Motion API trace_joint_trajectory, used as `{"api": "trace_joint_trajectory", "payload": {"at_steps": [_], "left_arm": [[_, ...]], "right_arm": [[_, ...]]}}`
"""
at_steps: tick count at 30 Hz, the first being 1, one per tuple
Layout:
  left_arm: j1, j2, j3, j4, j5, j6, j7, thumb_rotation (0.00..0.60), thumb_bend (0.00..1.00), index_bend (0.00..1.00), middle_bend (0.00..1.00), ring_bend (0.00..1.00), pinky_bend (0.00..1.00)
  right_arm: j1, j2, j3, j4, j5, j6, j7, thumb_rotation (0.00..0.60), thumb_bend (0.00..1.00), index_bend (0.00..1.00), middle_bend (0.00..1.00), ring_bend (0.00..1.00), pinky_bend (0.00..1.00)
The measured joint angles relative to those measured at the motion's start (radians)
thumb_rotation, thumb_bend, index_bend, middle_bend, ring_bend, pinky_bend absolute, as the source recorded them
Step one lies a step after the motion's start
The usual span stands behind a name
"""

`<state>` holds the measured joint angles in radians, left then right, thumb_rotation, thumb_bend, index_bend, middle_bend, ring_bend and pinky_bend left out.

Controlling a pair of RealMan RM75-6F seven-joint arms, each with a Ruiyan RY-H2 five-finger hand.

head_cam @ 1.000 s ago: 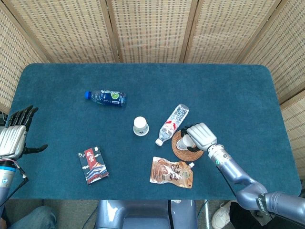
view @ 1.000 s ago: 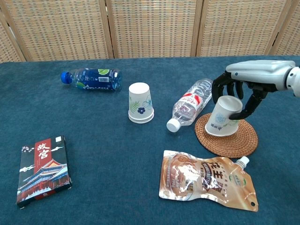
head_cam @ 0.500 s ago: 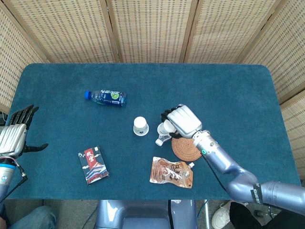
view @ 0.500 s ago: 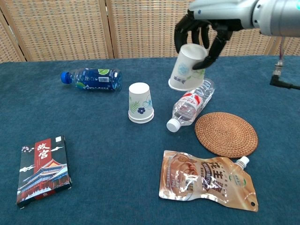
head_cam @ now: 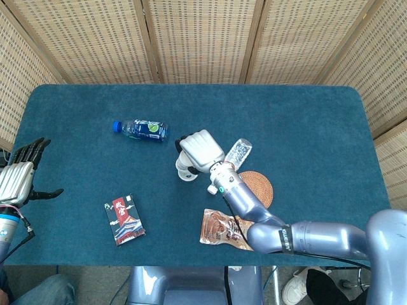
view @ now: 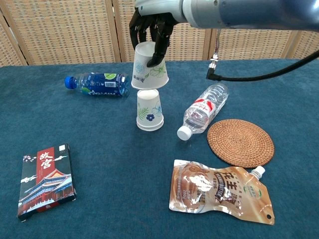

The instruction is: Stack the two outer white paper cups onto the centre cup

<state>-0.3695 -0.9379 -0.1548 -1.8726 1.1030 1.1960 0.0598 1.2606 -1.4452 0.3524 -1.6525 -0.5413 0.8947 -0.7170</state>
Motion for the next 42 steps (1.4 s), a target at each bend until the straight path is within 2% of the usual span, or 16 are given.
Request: {"api": "trace_joint_trajectory", "payload": {"at_steps": [4,10,22,25,26,27,29,30,33,37,42], "left_arm": [[0.001,0.004,-0.003,0.004,-0.003,-0.009,-0.012,0.600,0.00,0.00,0.00,0.00,0.00],[-0.002,0.009,-0.008,0.010,-0.012,-0.028,-0.022,0.600,0.00,0.00,0.00,0.00,0.00],[-0.004,0.010,-0.009,0.007,-0.015,-0.039,-0.014,0.600,0.00,0.00,0.00,0.00,0.00],[-0.003,0.012,-0.010,0.005,-0.017,-0.040,-0.016,0.600,0.00,0.00,0.00,0.00,0.00],[-0.003,0.012,-0.011,0.005,-0.017,-0.040,-0.017,0.600,0.00,0.00,0.00,0.00,0.00],[-0.003,0.013,-0.011,0.006,-0.017,-0.041,-0.018,0.600,0.00,0.00,0.00,0.00,0.00],[-0.003,0.014,-0.012,0.006,-0.018,-0.042,-0.021,0.600,0.00,0.00,0.00,0.00,0.00],[-0.003,0.014,-0.012,0.006,-0.018,-0.044,-0.022,0.600,0.00,0.00,0.00,0.00,0.00],[-0.004,0.017,-0.012,0.006,-0.015,-0.051,-0.028,0.600,0.00,0.00,0.00,0.00,0.00],[-0.004,0.022,-0.010,0.001,-0.005,-0.056,-0.034,0.600,0.00,0.00,0.00,0.00,0.00],[0.004,0.028,-0.008,-0.007,0.013,-0.044,-0.043,0.600,0.00,0.00,0.00,0.00,0.00]], "right_arm": [[0.050,-0.059,-0.015,0.055,0.065,0.041,-0.046,0.600,0.51,0.48,0.50,0.48,0.51],[0.081,-0.092,-0.025,0.091,0.140,0.070,-0.078,0.600,0.51,0.48,0.50,0.48,0.51],[0.106,-0.105,-0.027,0.101,0.179,0.079,-0.077,0.600,0.51,0.46,0.49,0.48,0.51],[0.114,-0.113,-0.029,0.107,0.183,0.078,-0.080,0.600,0.44,0.44,0.46,0.46,0.51],[0.115,-0.114,-0.030,0.108,0.186,0.078,-0.081,0.600,0.33,0.38,0.42,0.42,0.47],[0.116,-0.115,-0.031,0.109,0.188,0.078,-0.082,0.600,0.19,0.30,0.35,0.35,0.40],[0.117,-0.115,-0.033,0.107,0.199,0.074,-0.084,0.600,0.04,0.15,0.20,0.23,0.24],[0.119,-0.113,-0.034,0.105,0.208,0.071,-0.086,0.600,0.01,0.09,0.14,0.19,0.19],[0.125,-0.102,-0.037,0.085,0.241,0.069,-0.099,0.600,0.00,0.05,0.08,0.14,0.12],[0.132,-0.084,-0.048,0.037,0.240,0.097,-0.124,0.600,0.00,0.05,0.07,0.13,0.10],[0.115,-0.050,-0.075,-0.014,0.225,0.125,-0.130,0.600,0.00,0.05,0.04,0.07,0.02]]}}
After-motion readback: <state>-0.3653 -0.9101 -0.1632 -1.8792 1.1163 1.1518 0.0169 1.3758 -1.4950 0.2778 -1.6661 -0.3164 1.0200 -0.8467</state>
